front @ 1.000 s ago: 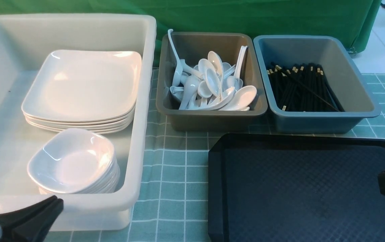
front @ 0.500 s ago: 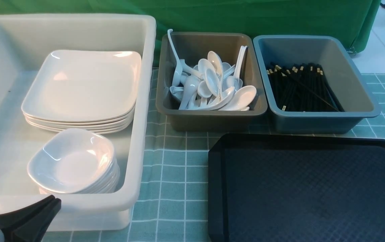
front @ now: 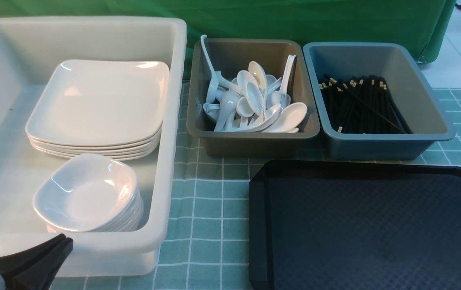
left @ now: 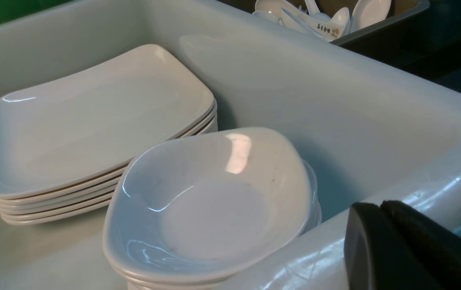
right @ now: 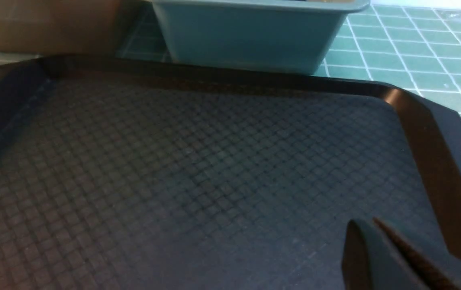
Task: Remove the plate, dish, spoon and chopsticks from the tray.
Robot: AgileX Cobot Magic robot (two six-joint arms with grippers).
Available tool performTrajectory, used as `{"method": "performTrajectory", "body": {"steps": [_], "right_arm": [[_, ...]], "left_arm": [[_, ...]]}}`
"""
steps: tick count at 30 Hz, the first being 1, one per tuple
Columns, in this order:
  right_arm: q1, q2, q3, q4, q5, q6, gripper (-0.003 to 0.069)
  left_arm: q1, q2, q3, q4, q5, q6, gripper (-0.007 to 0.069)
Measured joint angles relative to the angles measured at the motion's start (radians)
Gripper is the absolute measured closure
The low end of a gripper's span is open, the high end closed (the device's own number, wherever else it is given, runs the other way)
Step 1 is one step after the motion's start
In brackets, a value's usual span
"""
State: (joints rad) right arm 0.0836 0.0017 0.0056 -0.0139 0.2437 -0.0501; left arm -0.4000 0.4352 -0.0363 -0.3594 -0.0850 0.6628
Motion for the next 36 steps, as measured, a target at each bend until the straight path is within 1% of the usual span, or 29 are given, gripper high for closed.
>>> {"method": "performTrajectory", "body": {"steps": [12, 24, 27, 31, 32, 33, 36], "right_arm": [[0.0, 0.0, 0.0, 0.001, 0.002, 0.0, 0.0623], [0.0, 0.0, 0.0, 0.001, 0.003, 0.0, 0.0587], [0.0, 0.0, 0.0, 0.001, 0.003, 0.0, 0.058], [0.0, 0.0, 0.0, 0.001, 0.003, 0.0, 0.0568], [0.0, 0.0, 0.0, 0.001, 0.003, 0.0, 0.0566], [0.0, 0.0, 0.0, 0.001, 0.003, 0.0, 0.0564], [0.0, 0.0, 0.0, 0.001, 0.003, 0.0, 0.0553]], "left_arm": [[0.0, 0.0, 0.0, 0.0, 0.0, 0.0, 0.0612], [0.006, -0.041, 0.007, 0.003, 0.004, 0.0, 0.0612], [0.054, -0.089, 0.017, 0.012, 0.01, 0.0, 0.0612], [0.184, -0.2, 0.035, 0.017, 0.051, 0.0, 0.0612], [0.236, -0.238, 0.038, 0.021, 0.071, 0.0, 0.0612], [0.246, -0.244, 0.04, 0.02, 0.074, 0.0, 0.0612], [0.412, -0.343, 0.042, 0.024, 0.151, -0.004, 0.0612]]}}
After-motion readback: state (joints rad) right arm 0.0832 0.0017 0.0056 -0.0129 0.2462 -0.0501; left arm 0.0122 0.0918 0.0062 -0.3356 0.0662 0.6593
